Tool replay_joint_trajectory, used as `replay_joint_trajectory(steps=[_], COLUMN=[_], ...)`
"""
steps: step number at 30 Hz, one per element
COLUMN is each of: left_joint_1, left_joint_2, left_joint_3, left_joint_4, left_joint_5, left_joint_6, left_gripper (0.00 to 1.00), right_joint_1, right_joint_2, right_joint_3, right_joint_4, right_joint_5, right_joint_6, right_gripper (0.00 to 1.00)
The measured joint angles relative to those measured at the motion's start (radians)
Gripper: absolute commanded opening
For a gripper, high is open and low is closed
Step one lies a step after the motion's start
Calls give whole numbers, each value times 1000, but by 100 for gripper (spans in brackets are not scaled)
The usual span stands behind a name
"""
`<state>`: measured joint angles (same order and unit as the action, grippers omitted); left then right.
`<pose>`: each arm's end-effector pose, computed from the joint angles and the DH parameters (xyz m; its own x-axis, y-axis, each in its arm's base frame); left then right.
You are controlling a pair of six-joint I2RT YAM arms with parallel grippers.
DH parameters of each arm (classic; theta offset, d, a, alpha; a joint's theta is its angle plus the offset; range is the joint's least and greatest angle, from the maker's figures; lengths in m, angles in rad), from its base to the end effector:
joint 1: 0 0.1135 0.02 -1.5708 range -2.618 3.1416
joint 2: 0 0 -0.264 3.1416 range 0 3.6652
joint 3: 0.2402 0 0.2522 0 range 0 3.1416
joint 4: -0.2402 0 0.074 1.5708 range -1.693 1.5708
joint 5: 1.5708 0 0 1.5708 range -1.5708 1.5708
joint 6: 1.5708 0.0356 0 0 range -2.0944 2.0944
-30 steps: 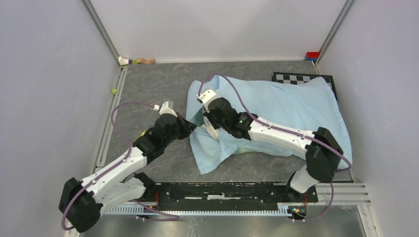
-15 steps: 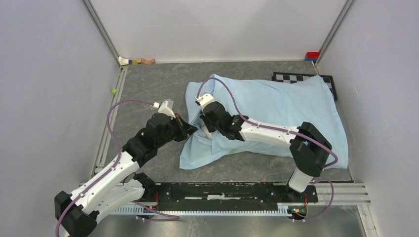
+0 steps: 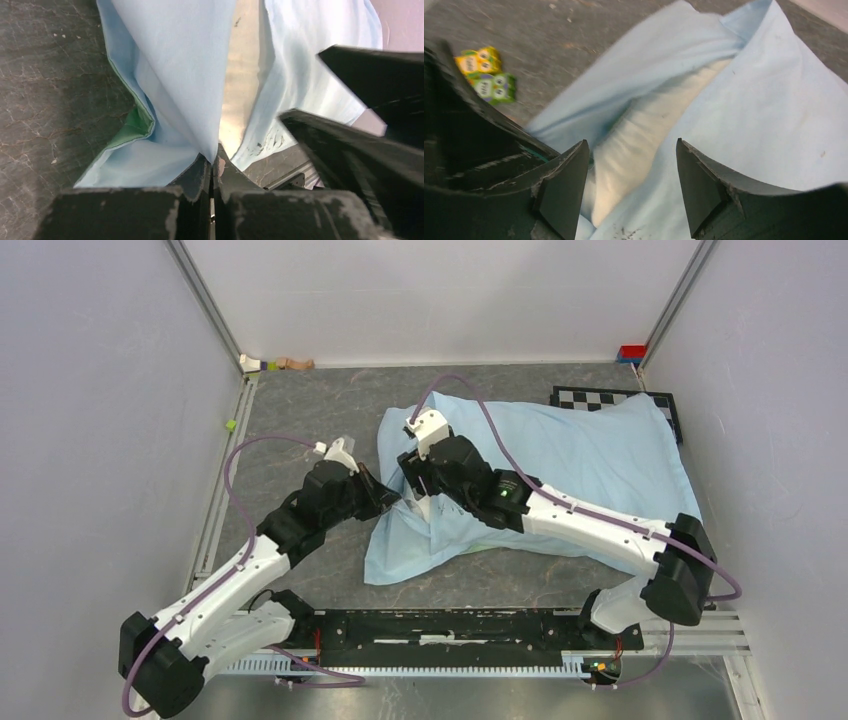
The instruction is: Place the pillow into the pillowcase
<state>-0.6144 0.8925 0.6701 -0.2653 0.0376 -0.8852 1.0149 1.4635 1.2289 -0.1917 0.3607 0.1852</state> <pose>0.1654 -0.1183 0.2722 -0.7093 -0.4462 -0.5457 0.0855 0.7140 -0.6949 0.1910 0.2836 0.3330 -0.3296 -0.2040 -0.9218 -0.5743 0.8183 0.0242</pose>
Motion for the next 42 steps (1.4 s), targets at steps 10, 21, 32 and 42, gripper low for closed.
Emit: replay_joint_trajectory(steps=[10, 21, 32, 42], left_joint_1=[5, -2, -3, -2], left_joint_2=[72, 27, 21, 183], left_joint_3=[282, 93, 138, 392], left_joint_4=[-184, -149, -224, -275], left_joint_5=[40, 42, -27, -166], left_joint_6=[85, 87, 117, 222], left_gripper=[2, 46, 60, 56], right_joint_1=[-35, -35, -48, -48], right_joint_2=[166, 17, -71, 91], right_joint_3=[-147, -200, -175, -72], right_joint_4=[54, 126, 93, 22], right_joint_5=[93, 4, 0, 46], right_joint_6=[3, 55, 64, 47], right_gripper=[74, 69, 58, 33])
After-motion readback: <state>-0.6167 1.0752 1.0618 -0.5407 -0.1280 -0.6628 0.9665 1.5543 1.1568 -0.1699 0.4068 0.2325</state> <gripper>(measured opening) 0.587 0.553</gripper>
